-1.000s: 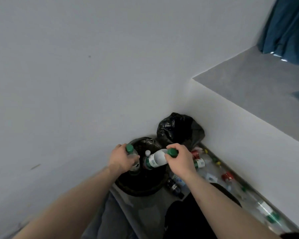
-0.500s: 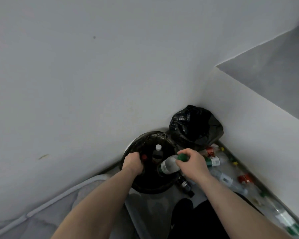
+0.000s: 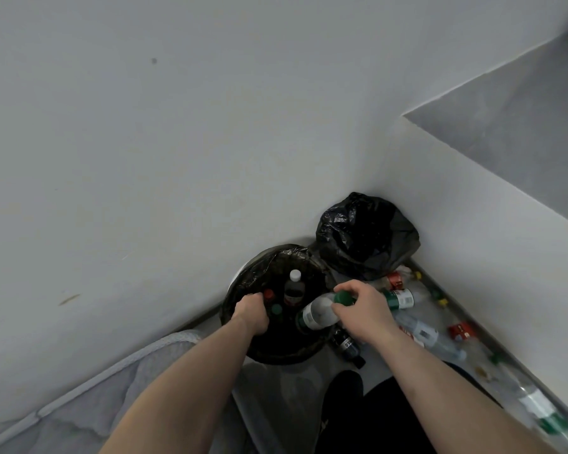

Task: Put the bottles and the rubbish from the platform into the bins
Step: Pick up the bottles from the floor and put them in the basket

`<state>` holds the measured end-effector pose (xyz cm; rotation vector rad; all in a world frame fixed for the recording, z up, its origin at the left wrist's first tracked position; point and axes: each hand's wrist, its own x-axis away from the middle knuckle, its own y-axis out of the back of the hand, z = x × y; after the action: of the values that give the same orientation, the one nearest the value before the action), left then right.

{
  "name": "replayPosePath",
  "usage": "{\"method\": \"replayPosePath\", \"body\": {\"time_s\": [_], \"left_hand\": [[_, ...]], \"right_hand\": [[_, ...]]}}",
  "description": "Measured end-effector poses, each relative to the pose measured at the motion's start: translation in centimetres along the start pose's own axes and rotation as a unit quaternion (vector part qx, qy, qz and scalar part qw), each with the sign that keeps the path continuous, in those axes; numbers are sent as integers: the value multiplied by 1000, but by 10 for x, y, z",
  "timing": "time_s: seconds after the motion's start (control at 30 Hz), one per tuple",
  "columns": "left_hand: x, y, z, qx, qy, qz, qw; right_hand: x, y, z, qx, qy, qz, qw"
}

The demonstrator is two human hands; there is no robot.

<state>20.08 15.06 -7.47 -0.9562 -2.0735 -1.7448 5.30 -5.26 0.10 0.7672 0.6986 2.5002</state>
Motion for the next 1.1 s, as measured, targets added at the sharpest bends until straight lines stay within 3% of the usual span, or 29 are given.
{"method": "replayPosePath", "body": {"time_s": [0.17,0.33,0.43,0.6,0.77,1.1], "left_hand": [[22,22,-8,2,-64,-18,998],[81,75,24,-1,-142,-139,980],[103,91,66,3,-109,-191,975],[116,85,87,97,-32,-207,973],[117,78,83,93,-42,-264,959],[109,72,86,87,-58,-278,955]], "right_hand": [[4,1,3,4,5,-11,1000],[12,1,13,7,6,-6,1000],[15,-1,20,21,18,-2,1000],[19,-12,36,49,31,8,998],[17,-21,46,116,48,19,992],[-21,-73,53,289,59,104,950]]}}
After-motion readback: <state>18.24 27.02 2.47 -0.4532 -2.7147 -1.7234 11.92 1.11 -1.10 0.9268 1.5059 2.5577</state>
